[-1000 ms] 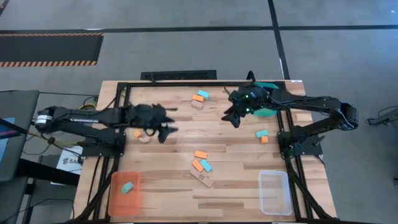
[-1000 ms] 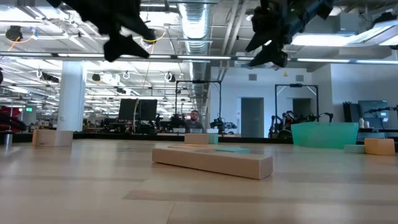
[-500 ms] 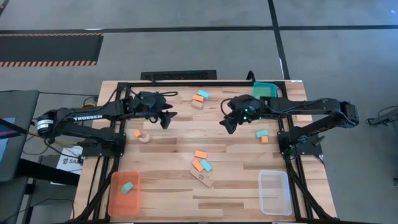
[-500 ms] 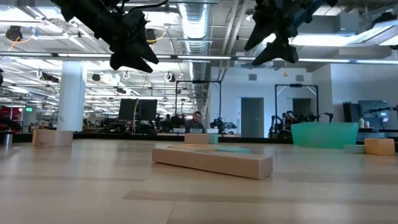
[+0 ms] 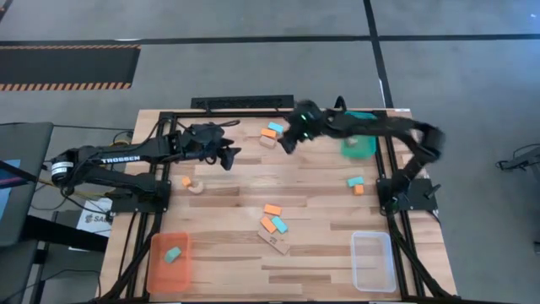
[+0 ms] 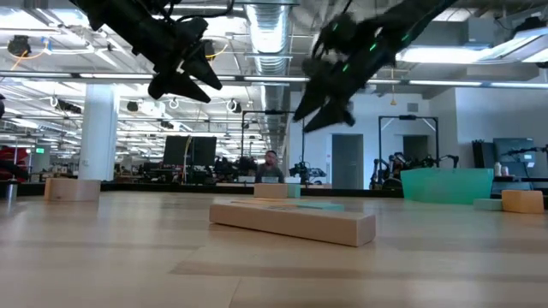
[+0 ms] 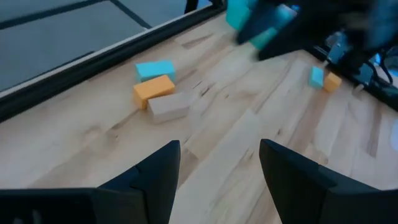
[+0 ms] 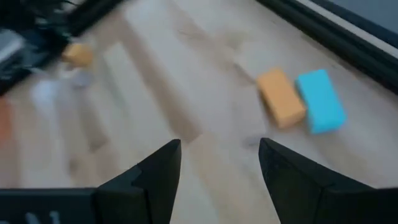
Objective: Sort & place blocks by color
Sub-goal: Put the brown block into the green bin
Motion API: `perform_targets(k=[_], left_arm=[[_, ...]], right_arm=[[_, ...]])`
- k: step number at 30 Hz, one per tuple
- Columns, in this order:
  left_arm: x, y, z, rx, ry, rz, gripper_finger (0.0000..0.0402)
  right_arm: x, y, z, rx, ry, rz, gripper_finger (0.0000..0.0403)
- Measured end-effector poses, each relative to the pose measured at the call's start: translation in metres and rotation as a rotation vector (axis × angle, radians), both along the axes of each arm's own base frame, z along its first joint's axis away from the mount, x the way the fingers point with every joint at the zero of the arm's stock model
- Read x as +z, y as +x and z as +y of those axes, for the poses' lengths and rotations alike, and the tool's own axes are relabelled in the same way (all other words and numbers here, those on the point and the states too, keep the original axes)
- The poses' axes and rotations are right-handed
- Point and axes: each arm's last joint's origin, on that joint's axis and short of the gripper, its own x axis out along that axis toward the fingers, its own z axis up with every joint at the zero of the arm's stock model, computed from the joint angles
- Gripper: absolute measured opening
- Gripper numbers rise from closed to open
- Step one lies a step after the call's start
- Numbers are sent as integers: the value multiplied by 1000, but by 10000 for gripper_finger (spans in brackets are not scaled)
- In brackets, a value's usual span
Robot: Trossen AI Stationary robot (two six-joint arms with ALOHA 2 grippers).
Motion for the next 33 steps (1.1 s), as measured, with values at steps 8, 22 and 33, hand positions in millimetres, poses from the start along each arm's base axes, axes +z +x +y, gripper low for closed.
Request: perform_targets(k=[8,22,33], left_arm=[[-2,-1,-1,49,-75,-16,208],[-4,-2,-2,82,-112,-9,208],[-3,-2,-1,107,-95,-5,208]], right_arm=[[-45,21,-90,27,20,270,238],[-53,40,-114,223,-67,402,238],[-76,48,-122,194,-1,411,209]])
